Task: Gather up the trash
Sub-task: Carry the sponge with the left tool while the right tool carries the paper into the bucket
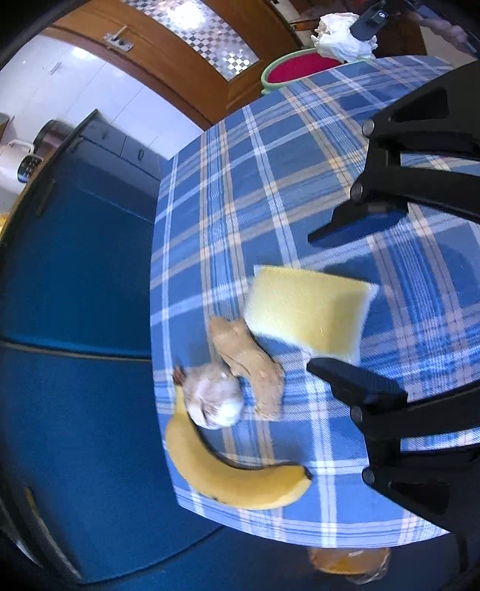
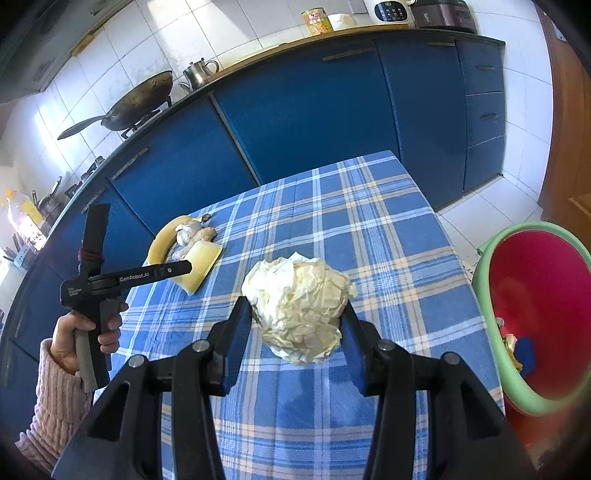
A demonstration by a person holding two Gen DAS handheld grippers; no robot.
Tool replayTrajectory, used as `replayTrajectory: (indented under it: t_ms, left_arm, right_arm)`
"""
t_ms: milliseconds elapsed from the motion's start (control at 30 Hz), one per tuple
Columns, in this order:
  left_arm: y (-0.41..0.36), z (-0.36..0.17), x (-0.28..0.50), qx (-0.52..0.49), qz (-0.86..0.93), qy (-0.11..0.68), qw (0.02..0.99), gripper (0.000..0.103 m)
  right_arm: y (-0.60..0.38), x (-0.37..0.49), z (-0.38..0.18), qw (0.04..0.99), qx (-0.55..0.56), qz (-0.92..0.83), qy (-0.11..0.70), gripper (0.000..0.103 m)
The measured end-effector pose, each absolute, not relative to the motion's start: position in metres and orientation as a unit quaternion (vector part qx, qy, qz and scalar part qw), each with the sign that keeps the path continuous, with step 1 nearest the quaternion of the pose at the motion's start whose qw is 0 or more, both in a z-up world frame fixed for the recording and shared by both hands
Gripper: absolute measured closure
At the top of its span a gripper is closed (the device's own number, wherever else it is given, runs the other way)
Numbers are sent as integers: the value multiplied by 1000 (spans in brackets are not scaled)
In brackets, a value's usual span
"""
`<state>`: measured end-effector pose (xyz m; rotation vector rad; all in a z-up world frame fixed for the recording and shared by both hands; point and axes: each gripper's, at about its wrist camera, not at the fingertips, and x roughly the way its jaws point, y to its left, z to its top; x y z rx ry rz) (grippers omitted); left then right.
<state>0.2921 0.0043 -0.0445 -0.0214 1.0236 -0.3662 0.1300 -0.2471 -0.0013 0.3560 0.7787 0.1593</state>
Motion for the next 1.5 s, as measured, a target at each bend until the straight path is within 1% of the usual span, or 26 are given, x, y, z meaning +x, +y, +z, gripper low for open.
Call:
replayTrajectory:
  t_ms: [200,400,600,667,700,733,900,1033,1233,1500]
  left_arm:
    - [-12,-53,296,20,-164,495,853,37]
    - [-24,-61,294,79,-128,484,862,37]
    - [-18,-64,299,74,-111,485,864,38]
    - [-15,-65,300,72,-100,484,866,48]
    - [-14,-65,300,74,-94,482,868,60]
    - [-12,-65,300,73,-90,481,869,64]
    - [-3,-58,297,43,-96,475,873,74]
    - [-6,-47,285,14,-121,470,874,75]
    - [-31,-20,254,-5,-172,444,879,76]
    - [-84,12,208,2,-251,409,877,76]
  right_arm:
    - [-250,126,-1,906,175,77,377,54]
    - [-254,123,-2,906,178,75,377,54]
    - [-257,121,-4,904,184,71,379,54]
    - [-259,119,-4,904,184,69,379,54]
    - [-259,119,-4,904,185,68,379,54]
    - [-260,119,-4,904,185,67,379,54]
    - [-263,116,-4,904,189,64,378,54]
    - [-268,109,-2,906,192,60,373,53]
    - [-284,92,3,909,201,40,362,53]
    - [-319,67,5,911,220,-3,350,53]
